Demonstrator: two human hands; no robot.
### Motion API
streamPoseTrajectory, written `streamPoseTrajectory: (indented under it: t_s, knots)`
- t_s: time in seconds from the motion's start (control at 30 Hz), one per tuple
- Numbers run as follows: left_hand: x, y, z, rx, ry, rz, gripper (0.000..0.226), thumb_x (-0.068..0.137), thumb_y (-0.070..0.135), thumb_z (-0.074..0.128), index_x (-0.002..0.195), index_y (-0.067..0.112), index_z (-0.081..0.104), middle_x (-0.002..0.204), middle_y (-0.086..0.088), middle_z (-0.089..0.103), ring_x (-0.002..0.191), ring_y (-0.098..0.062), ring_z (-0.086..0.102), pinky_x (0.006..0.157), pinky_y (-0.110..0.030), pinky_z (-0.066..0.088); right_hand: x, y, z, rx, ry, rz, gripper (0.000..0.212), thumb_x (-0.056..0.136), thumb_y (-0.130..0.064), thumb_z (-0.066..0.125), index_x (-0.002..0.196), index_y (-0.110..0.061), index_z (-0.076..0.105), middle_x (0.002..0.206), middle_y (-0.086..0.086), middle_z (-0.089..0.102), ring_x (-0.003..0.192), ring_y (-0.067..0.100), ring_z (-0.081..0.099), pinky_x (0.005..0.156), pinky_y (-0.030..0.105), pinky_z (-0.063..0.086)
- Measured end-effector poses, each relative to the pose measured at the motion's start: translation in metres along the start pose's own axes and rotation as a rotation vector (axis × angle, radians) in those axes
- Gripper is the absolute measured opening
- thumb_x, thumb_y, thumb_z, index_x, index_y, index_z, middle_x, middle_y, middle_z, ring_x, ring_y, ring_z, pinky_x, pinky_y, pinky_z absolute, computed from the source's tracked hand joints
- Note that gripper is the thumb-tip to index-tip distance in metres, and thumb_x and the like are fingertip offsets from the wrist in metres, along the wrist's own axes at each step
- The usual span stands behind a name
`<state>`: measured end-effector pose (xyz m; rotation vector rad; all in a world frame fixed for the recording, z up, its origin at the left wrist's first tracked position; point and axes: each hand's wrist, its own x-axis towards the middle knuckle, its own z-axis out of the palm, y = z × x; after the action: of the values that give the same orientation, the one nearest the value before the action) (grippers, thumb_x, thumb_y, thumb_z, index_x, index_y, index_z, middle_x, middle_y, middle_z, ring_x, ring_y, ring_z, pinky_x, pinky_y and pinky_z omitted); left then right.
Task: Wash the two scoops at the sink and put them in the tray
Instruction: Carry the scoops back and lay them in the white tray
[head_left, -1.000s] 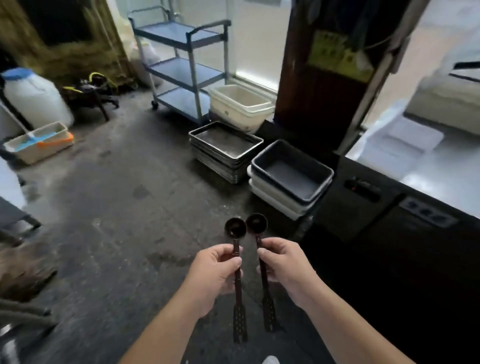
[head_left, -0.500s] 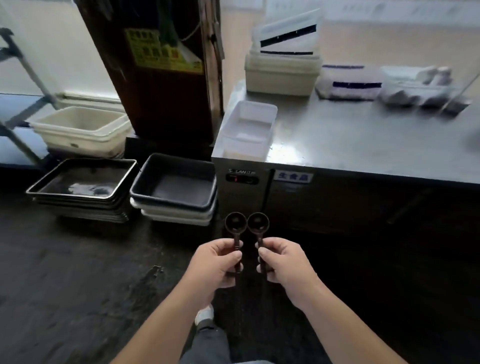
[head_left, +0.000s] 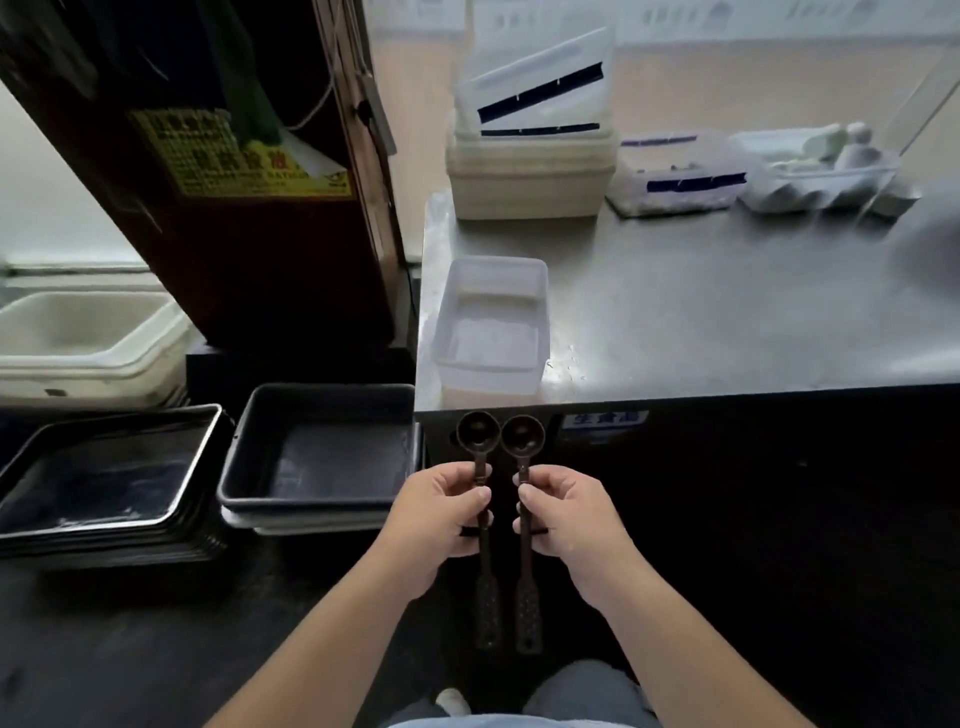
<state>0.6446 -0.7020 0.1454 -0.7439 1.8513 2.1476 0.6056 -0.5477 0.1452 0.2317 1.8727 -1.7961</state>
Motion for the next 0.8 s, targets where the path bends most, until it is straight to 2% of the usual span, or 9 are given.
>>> streamPoseTrajectory:
  t_s: [0.13,0.27,0.4,0.47,0.6,0.73,0.8]
  knots:
    - [0.046,0.02,-0.004,-0.015,0.008,-0.004,0.023,0.09,0.007,0.063,0.103,0.024,0.073,0.078,0.001,0.07,0.066,-0.01,0.067,0.061,-0.03,0.056,0.046,-0.02,0.007,0.029,0.001,-0.018,0.026,0.094,-0.011,0.06,0.083,-0.028,0.077,0.059,-0.009,0.066,0.058,0.006,0.065,0.057,0.019,0.054]
    - [0.099,0.042,-0.004,-0.009,-0.015,-0.012,0.025,0.09,0.008,0.062,0.096,0.028,0.076,0.076,0.002,0.07,0.067,-0.009,0.066,0.06,-0.027,0.055,0.107,-0.039,0.003,-0.002,0.008,0.02,0.019,0.092,-0.013,0.062,0.085,-0.024,0.076,0.063,-0.004,0.065,0.059,0.01,0.066,0.057,0.022,0.053]
    - [0.162,0.071,0.0,0.017,-0.033,0.0,0.029,0.091,0.011,0.059,0.092,0.035,0.076,0.076,0.007,0.073,0.069,-0.008,0.068,0.058,-0.023,0.053,0.178,-0.065,-0.004,-0.012,-0.024,0.039,0.022,0.093,-0.013,0.06,0.081,-0.024,0.075,0.065,-0.005,0.066,0.058,0.009,0.066,0.053,0.017,0.051]
    - [0.202,0.087,0.002,0.012,0.006,0.0,0.031,0.091,0.012,0.06,0.088,0.037,0.076,0.076,0.009,0.075,0.07,-0.008,0.071,0.058,-0.023,0.054,0.219,-0.081,-0.011,-0.022,-0.05,0.036,0.022,0.094,-0.014,0.059,0.082,-0.024,0.075,0.069,-0.006,0.071,0.062,0.009,0.068,0.055,0.018,0.052]
    - [0.262,0.114,0.003,0.0,0.124,-0.006,0.029,0.089,0.008,0.063,0.084,0.033,0.077,0.068,0.008,0.067,0.065,-0.008,0.067,0.059,-0.025,0.055,0.284,-0.115,-0.019,-0.053,-0.024,0.036,0.019,0.093,-0.012,0.059,0.083,-0.021,0.071,0.066,-0.004,0.064,0.059,0.013,0.066,0.057,0.024,0.054]
    - [0.32,0.135,0.007,0.011,0.198,-0.02,0.024,0.089,0.004,0.062,0.09,0.025,0.072,0.065,0.006,0.064,0.063,-0.009,0.067,0.056,-0.025,0.056,0.347,-0.139,-0.019,-0.062,0.009,0.074,0.021,0.093,-0.007,0.055,0.085,-0.021,0.07,0.071,-0.002,0.066,0.057,0.011,0.063,0.057,0.024,0.055]
    - [0.344,0.139,0.009,0.031,0.212,-0.036,0.023,0.09,0.004,0.062,0.093,0.024,0.071,0.065,0.006,0.064,0.065,-0.011,0.067,0.058,-0.026,0.057,0.372,-0.138,-0.016,-0.046,0.034,0.122,0.025,0.093,-0.007,0.053,0.087,-0.022,0.071,0.075,-0.004,0.071,0.061,0.012,0.064,0.063,0.028,0.058]
